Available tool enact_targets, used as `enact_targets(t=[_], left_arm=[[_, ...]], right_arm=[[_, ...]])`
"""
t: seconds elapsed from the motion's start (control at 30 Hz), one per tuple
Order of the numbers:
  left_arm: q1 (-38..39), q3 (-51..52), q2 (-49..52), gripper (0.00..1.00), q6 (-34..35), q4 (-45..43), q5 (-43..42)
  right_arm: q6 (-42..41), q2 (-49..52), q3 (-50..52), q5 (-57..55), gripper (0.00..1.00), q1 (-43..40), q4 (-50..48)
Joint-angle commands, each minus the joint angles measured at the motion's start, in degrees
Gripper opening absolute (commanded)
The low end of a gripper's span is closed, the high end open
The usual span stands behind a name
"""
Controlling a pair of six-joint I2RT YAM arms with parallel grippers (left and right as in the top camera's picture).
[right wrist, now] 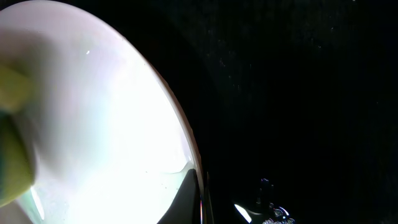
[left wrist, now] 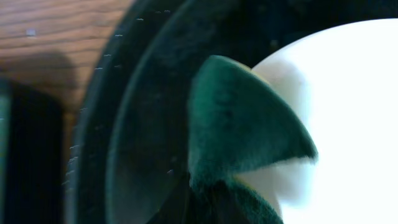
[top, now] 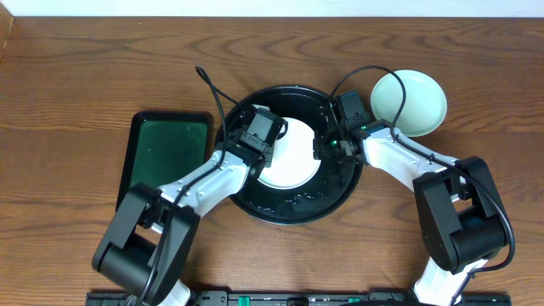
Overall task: Clean dirty plates on tray and stack at the side
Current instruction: 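Scrub the white plate with the left-held sponge while right holds it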
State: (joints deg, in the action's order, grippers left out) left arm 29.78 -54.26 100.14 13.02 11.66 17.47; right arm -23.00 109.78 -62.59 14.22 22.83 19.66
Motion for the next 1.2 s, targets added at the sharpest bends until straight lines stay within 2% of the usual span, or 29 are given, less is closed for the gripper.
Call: enact_targets(t=[0.0,0.1,0.33,0.43,0.6,0.83,0.97,1.07,1.17], left_arm=[[-2.1,1.8,-3.0,0.08,-1.1,2.5,11.6],[-2.1,1.8,-4.2,0.07,-0.9,-0.7,3.0],[-2.1,1.9,-0.1,0.08,-0.9,-12.1,-26.1],[-2.1,1.9,2.2,0.07,-0.7,-13.5,-30.9],[-2.3,1.9,4.0,0.07,-3.3,-11.0,-27.7],[-3.0,1.9,3.7,0.07,-3.4,-3.5,0.6],[-2.9,1.9,1.9,0.07,-3.4,2.5,9.1],[-2.9,1.9,-1.1,0.07,-2.9,5.6,10.6],[-2.9,1.9,-6.1,0.08,1.2,6.2,8.7]], right_arm=[[0.8,3.2,1.7,-5.0,0.01,0.5,1.7],[0.8,3.2,1.7,-5.0,0.01,0.5,1.3],[0.7,3.2,1.7,-5.0,0.01,0.5,1.2],[0.7,3.2,1.7,-5.0,0.01,0.5,1.2],[0.8,3.2,1.7,-5.0,0.01,0.5,1.4],[0.8,3.2,1.7,-5.0,0.01,0.5,1.9],[-0.2,3.2,1.7,-5.0,0.01,0.5,2.0],[-0.7,3.2,1.7,-5.0,0.01,0.5,1.5],[-0.5,3.0,1.5,-5.0,0.01,0.5,1.5]])
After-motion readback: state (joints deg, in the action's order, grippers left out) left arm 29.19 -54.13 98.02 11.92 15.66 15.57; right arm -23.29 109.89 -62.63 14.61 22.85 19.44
